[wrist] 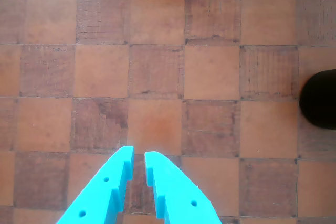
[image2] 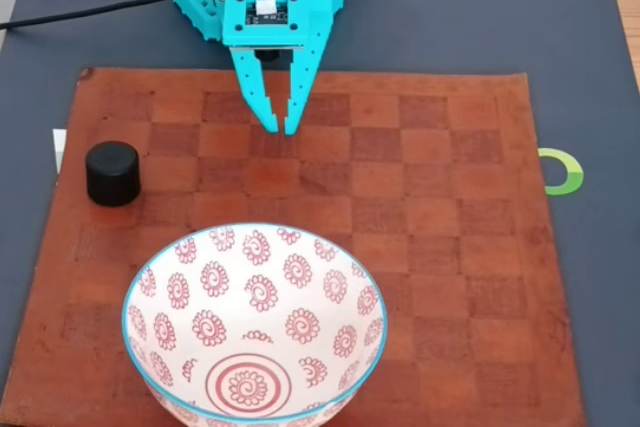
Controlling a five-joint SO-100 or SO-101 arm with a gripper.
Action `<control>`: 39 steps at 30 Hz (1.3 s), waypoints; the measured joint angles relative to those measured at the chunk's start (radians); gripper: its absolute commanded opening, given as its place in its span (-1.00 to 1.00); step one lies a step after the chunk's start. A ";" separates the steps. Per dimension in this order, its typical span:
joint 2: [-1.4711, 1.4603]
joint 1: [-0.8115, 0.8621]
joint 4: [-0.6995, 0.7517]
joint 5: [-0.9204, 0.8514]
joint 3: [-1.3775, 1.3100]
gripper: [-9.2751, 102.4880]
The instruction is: Grasp a black cylinder and put it in a bowl.
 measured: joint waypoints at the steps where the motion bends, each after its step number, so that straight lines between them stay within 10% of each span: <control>1: 0.000 0.000 0.000 0.000 0.000 -0.83; 39: 0.000 0.000 0.000 0.003 -0.040 -0.83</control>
